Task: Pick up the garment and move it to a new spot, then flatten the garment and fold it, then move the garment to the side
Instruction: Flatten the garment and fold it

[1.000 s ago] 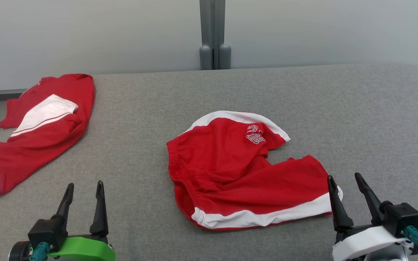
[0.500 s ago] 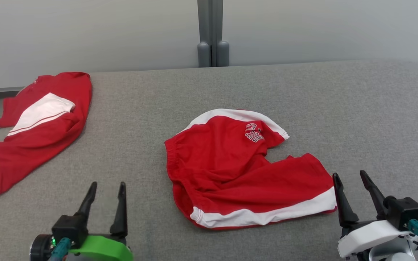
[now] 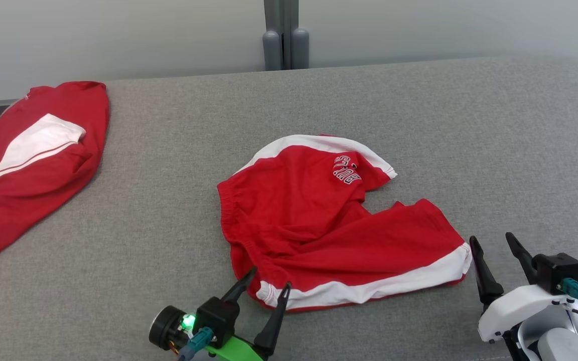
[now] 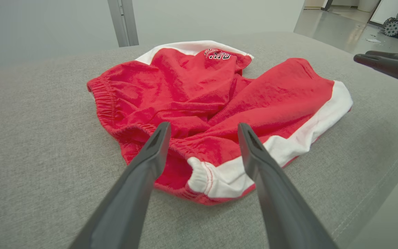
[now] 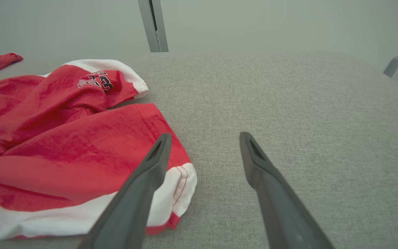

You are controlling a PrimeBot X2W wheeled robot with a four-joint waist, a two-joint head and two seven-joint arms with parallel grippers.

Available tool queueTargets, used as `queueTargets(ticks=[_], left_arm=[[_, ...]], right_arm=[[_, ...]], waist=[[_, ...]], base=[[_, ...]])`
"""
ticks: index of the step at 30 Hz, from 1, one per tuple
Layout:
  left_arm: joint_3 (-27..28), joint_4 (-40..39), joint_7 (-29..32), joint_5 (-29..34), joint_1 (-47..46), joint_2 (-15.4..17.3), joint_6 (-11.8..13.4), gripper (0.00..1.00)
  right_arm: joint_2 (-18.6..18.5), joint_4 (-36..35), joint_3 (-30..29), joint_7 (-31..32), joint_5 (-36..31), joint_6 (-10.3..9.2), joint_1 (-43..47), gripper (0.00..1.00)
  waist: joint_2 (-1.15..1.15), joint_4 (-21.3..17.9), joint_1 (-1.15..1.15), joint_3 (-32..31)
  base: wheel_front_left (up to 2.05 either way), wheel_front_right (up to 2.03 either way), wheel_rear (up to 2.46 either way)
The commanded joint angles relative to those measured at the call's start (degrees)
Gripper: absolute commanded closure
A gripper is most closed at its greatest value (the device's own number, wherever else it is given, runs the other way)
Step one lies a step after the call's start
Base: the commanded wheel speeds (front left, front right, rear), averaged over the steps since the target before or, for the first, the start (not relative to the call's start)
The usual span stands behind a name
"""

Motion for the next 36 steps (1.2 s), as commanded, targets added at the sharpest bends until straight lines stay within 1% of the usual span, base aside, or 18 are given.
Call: queueTargets(ticks=[1,6,12,18,26,31,35,36], left_arm=[[-1.26,0.74,-0.07,-1.18,-1.30,0.82,-0.09,0.00],[-4.40,4.09,-0.52,-3.75,-3.40,1.23,-0.10,0.00],[-5.09,9.02,-1.11,-5.29,-5.55,1.36,-0.05,0.00],[-5.35,11.20,-1.50,-6.48,-6.10,0.95,-0.05,0.00],[-6.33,11.79,-1.86,-7.32,-4.28,0.45,0.05,0.00],[-5.56,11.20,-1.82,-7.81,-3.23,0.82,0.62,0.00],[-6.63,11.78,-1.65,-8.30,-3.27,0.75,0.35,0.00],[-6.88,11.98,-1.58,-8.52,-3.53,0.57,0.27,0.41]], right_arm=[[-0.35,1.32,0.82,-0.39,1.14,-0.04,-1.22,0.00],[-1.08,6.68,4.12,-0.73,4.68,-0.04,-4.29,0.00],[-1.90,12.29,9.41,-1.37,9.48,-0.04,-7.96,0.00],[-2.44,16.06,13.52,-2.03,13.45,-0.04,-9.95,0.00],[-2.69,17.84,15.99,-2.78,17.24,-0.04,-9.03,0.00],[-2.97,17.12,16.86,-2.89,18.53,-0.04,-7.86,0.00],[-3.01,17.07,17.80,-2.94,19.24,-0.04,-7.79,0.00],[-2.92,17.25,18.17,-2.86,19.46,-0.04,-7.89,0.28]], waist=[[0.00,-0.37,0.00,0.79],[0.00,-0.66,0.00,2.07],[0.00,-0.57,0.00,3.63],[0.00,0.03,0.00,4.24],[0.00,0.47,0.00,3.87],[0.00,0.34,0.00,3.81],[0.00,0.19,0.00,3.74],[0.00,0.18,0.00,3.67]], base=[[0.00,0.00,0.00],[0.00,0.00,0.00],[0.00,0.00,0.00],[0.00,0.00,0.00],[0.00,0.00,0.00],[0.00,0.00,0.00],[0.00,0.00,0.00],[0.00,0.00,0.00]])
